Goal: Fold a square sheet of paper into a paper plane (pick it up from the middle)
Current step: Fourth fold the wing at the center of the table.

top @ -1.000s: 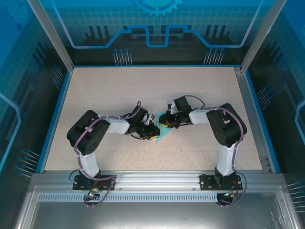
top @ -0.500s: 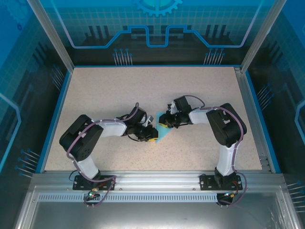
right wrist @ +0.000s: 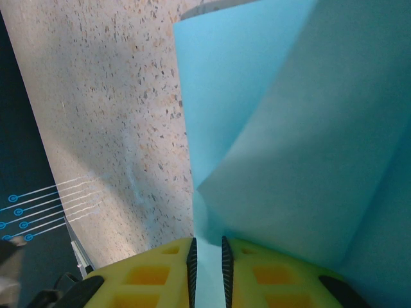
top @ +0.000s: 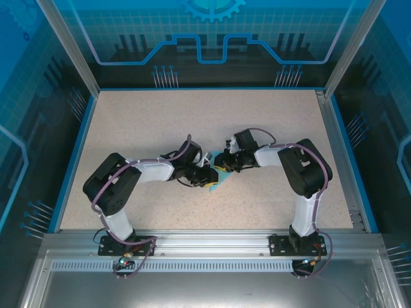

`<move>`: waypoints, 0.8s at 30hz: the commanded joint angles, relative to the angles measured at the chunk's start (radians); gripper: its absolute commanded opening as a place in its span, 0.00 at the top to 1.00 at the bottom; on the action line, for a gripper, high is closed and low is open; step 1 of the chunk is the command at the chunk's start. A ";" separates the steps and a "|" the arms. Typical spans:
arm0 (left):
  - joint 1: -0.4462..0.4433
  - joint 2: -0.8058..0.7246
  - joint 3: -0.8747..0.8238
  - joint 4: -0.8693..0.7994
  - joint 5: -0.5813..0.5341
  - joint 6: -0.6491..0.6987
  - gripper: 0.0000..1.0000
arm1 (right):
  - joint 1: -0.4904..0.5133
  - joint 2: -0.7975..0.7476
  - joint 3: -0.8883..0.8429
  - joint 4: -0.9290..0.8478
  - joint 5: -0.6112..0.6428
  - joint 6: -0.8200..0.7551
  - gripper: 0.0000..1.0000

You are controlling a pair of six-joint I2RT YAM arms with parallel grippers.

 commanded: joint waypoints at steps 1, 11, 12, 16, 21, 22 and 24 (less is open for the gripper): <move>-0.008 0.031 0.001 -0.021 0.016 -0.007 0.78 | 0.010 0.082 -0.032 -0.098 0.073 -0.019 0.79; -0.009 0.029 -0.098 -0.038 -0.037 -0.012 0.79 | 0.010 0.091 -0.033 -0.097 0.070 -0.019 0.79; -0.008 0.026 -0.106 -0.035 -0.035 -0.014 0.80 | 0.011 0.092 -0.033 -0.096 0.070 -0.019 0.79; -0.009 0.019 -0.134 -0.028 -0.027 -0.018 0.80 | 0.011 0.095 -0.030 -0.095 0.068 -0.019 0.79; -0.010 -0.024 -0.170 -0.009 -0.020 -0.036 0.80 | 0.011 0.101 -0.032 -0.094 0.069 -0.016 0.79; -0.010 -0.039 -0.172 -0.003 -0.020 -0.039 0.80 | 0.010 0.101 -0.031 -0.093 0.068 -0.016 0.79; -0.010 -0.069 -0.170 -0.002 -0.020 -0.041 0.81 | 0.010 0.104 -0.031 -0.093 0.068 -0.015 0.79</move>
